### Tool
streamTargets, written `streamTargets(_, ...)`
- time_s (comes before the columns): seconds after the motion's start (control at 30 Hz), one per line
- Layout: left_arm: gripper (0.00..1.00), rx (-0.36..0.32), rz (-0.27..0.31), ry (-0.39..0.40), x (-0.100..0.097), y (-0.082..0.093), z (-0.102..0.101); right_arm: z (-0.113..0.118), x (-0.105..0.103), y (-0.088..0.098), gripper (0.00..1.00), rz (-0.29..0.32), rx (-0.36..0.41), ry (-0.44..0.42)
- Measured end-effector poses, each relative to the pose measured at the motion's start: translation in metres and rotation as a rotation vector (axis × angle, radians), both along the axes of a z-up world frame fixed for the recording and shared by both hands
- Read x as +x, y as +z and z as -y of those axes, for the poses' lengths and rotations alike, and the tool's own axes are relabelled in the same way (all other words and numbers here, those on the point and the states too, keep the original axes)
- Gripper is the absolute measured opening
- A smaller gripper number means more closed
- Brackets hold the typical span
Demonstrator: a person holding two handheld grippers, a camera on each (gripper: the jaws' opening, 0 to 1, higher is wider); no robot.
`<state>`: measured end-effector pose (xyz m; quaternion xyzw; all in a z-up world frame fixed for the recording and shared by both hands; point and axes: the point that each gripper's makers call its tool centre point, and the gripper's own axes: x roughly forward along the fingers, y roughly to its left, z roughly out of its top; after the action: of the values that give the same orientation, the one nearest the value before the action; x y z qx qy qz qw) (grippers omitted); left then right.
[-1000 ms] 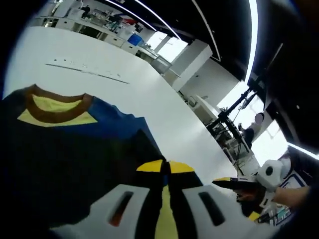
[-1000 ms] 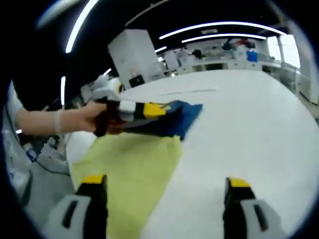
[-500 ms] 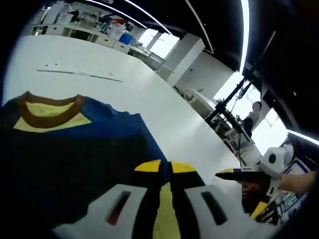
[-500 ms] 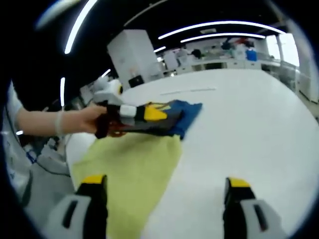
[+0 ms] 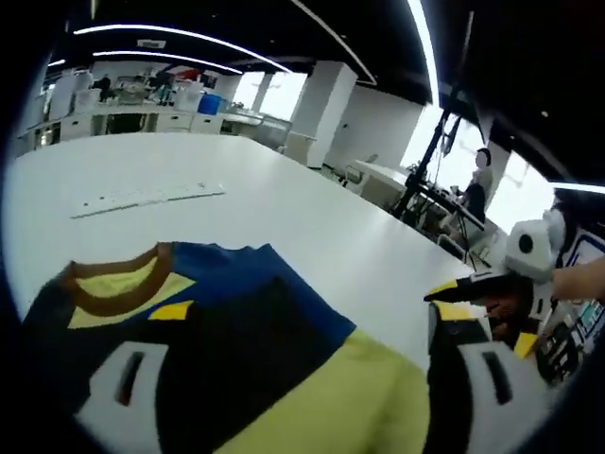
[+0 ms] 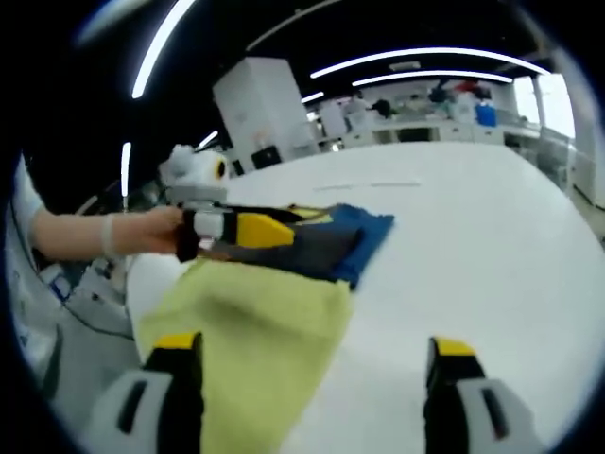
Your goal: Fold the garment on the visible template until the final outline fits inside the template.
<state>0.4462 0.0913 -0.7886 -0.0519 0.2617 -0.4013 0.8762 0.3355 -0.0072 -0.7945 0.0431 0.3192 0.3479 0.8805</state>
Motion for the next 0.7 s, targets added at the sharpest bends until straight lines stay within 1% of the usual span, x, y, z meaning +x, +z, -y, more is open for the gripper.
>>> streamTargets(0.1,0.99,0.017,0.011,0.002,0.0,0.007,-0.013,-0.005,0.004,0.004,0.99,0.009,-0.002,0.013)
streamTargets(0.2,0.99,0.035,0.02,0.004,-0.001,0.009,-0.023,-0.011,0.007,0.007,0.99,0.019,-0.002,0.028)
streamTargets(0.3,0.98,0.051,0.026,0.012,-0.006,0.011,-0.037,-0.015,0.009,0.011,0.99,0.029,-0.003,0.039)
streamTargets(0.37,0.96,0.055,0.022,0.018,-0.011,0.011,-0.048,-0.017,0.01,0.013,0.99,0.032,-0.003,0.045)
streamTargets(0.43,0.94,0.061,0.037,0.023,-0.019,0.013,-0.061,-0.02,0.01,0.015,0.99,0.038,-0.005,0.053)
streamTargets(0.47,0.94,0.067,0.037,0.026,-0.021,0.012,-0.066,-0.02,0.01,0.015,0.99,0.038,-0.006,0.055)
streamTargets(0.5,0.94,0.072,0.037,0.031,-0.026,0.013,-0.074,-0.02,0.011,0.015,0.99,0.04,-0.008,0.057)
streamTargets(0.6,0.91,0.079,0.034,0.047,-0.033,0.012,-0.098,-0.022,0.011,0.016,0.99,0.041,-0.007,0.061)
streamTargets(0.67,0.9,0.08,0.032,0.061,-0.037,0.013,-0.11,-0.025,0.01,0.016,0.99,0.043,-0.011,0.068)
streamTargets(0.7,0.89,0.079,0.029,0.067,-0.041,0.013,-0.115,-0.026,0.01,0.016,0.99,0.043,-0.013,0.071)
